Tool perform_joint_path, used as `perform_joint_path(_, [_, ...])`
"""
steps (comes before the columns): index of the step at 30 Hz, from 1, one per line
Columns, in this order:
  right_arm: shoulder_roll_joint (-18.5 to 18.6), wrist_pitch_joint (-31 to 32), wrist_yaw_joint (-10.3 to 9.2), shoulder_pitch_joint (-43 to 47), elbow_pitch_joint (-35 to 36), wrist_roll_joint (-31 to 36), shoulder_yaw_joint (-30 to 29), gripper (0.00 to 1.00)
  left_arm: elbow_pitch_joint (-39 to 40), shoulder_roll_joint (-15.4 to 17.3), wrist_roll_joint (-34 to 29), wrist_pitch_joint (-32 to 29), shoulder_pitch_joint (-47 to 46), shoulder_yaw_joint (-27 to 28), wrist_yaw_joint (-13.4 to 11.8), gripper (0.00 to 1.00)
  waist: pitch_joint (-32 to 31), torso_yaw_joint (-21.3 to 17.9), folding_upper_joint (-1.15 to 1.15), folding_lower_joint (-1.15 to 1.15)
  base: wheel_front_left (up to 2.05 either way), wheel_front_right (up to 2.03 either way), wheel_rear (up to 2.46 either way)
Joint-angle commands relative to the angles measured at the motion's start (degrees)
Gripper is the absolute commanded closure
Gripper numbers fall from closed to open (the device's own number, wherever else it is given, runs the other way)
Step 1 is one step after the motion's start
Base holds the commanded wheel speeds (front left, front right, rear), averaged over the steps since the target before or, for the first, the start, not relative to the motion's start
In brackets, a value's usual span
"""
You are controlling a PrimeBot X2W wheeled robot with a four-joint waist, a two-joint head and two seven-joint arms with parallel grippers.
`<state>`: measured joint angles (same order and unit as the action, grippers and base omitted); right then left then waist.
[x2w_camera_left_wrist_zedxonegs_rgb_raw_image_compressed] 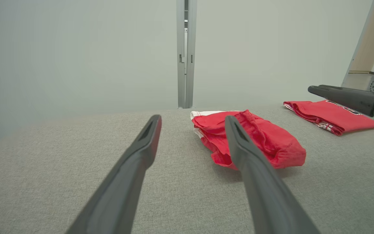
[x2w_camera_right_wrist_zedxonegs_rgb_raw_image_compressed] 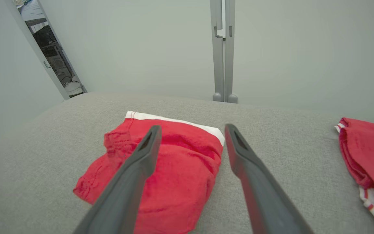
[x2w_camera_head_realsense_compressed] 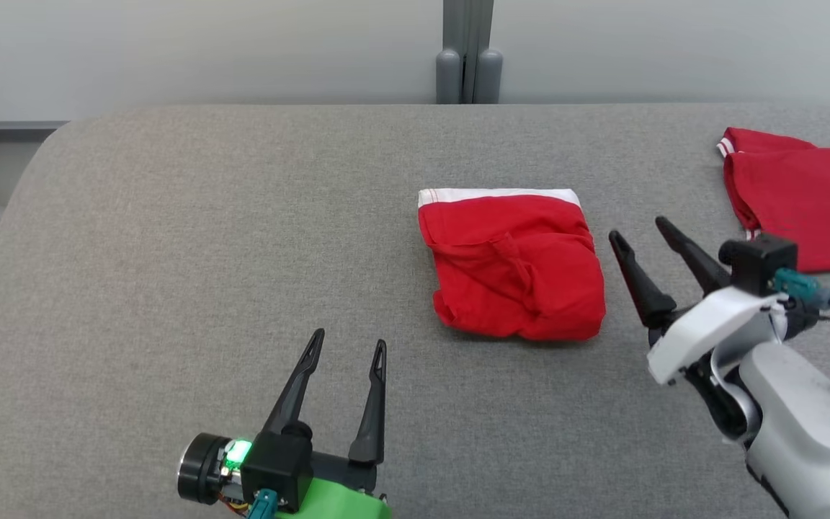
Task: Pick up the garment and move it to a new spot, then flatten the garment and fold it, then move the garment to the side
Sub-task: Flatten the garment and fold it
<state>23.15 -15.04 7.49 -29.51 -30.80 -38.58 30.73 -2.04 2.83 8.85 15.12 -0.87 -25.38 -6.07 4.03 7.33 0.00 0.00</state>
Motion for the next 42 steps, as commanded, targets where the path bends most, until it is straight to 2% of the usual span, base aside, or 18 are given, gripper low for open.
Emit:
perform_joint_path(1, [-0.58, -0.1, -0.02, 2.89, 0.61, 0.96, -0.84, 0.0, 0.28, 0.14, -0.91, 0.0, 1.26, 0.51, 0.32, 0.0, -1.2, -1.03, 0.0, 0.0, 0.0, 0.0, 0.0])
perform_joint_path(2, [-0.72, -0.11, -0.02, 3.72, 0.92, 1.09, -1.32, 0.0, 0.37, 0.14, -0.95, 0.0, 1.52, 0.58, 0.42, 0.0, -1.25, -0.95, 0.0, 0.0, 0.0, 0.0, 0.0])
perform_joint_path(3, [-0.85, -0.11, -0.02, 4.45, 1.2, 1.2, -1.72, 0.52, 0.44, 0.14, -0.99, 0.0, 1.78, 0.59, 0.63, 0.0, -1.23, -0.75, 0.0, 0.0, 0.0, 0.0, 0.0])
perform_joint_path(4, [-0.91, -0.13, -0.02, 4.77, 1.37, 1.39, -2.02, 0.64, 0.5, 0.14, -0.96, 0.0, 1.86, 0.52, 0.77, 0.0, -1.13, -0.51, 0.0, 0.0, 0.0, 0.0, 0.0])
perform_joint_path(5, [-1.04, -0.12, -0.02, 5.04, 1.36, 1.61, -1.76, 1.0, 0.58, 0.14, -1.08, 0.0, 1.85, 0.43, 0.89, 0.0, -0.94, -0.15, 0.0, 0.0, 0.0, 0.0, 0.0])
perform_joint_path(10, [-1.39, -0.13, -0.02, 1.29, -0.74, 2.92, 1.77, 1.0, 0.75, 0.14, -0.61, 0.0, 0.51, -0.39, 1.03, 0.0, 0.71, 1.9, 0.0, 0.0, 0.0, 0.0, 0.0])
perform_joint_path(16, [-3.13, 0.19, -0.03, -6.3, -8.82, 6.14, 9.73, 1.0, -0.31, 0.14, 0.14, 0.0, -1.15, -2.37, 1.42, 0.0, 2.16, 4.54, 0.0, 0.0, 0.0, 0.0, 0.0])
perform_joint_path(23, [-6.23, 0.08, -0.05, -10.53, -16.81, 2.46, 17.52, 1.0, -1.1, 0.13, 0.37, 0.0, -2.28, -3.06, 0.92, 0.0, 2.8, 6.35, 0.0, 0.0, 0.0, 0.0, 0.0])
perform_joint_path(26, [-6.72, -0.04, -0.05, -10.37, -16.52, -0.69, 20.36, 1.0, -0.99, 0.13, 0.44, 0.0, -2.33, -3.02, 0.75, 0.0, 2.84, 6.39, 0.0, 0.0, 0.0, 0.0, 0.0])
perform_joint_path(28, [-5.62, -0.17, -0.05, -11.3, -15.11, -3.02, 20.46, 1.0, -0.71, 0.13, 0.37, 0.0, -2.23, -2.67, 0.44, 0.0, 2.98, 5.98, 0.0, 0.0, 0.0, 0.0, 0.0])
perform_joint_path(31, [-2.9, -0.13, -0.05, -12.66, -12.41, -3.14, 17.72, 1.0, -0.32, 0.12, 0.26, 0.0, -2.18, -2.42, 0.37, 0.0, 3.53, 5.17, 0.0, 0.0, 0.0, 0.0, 0.0])
perform_joint_path(36, [-0.88, -0.12, -0.04, -12.48, -13.69, -2.05, 15.38, 1.0, 0.15, 0.13, 1.13, 0.0, -3.47, -3.78, 0.44, 0.0, 4.93, 5.71, 0.0, 0.0, 0.0, 0.0, 0.0])
perform_joint_path(42, [-1.69, -0.13, -0.05, -12.72, -14.6, -4.17, 20.37, 1.0, -0.22, 0.14, 1.86, 0.0, -4.32, -4.62, 0.09, 0.0, 5.93, 7.09, 0.0, 0.0, 0.0, 0.0, 0.0])
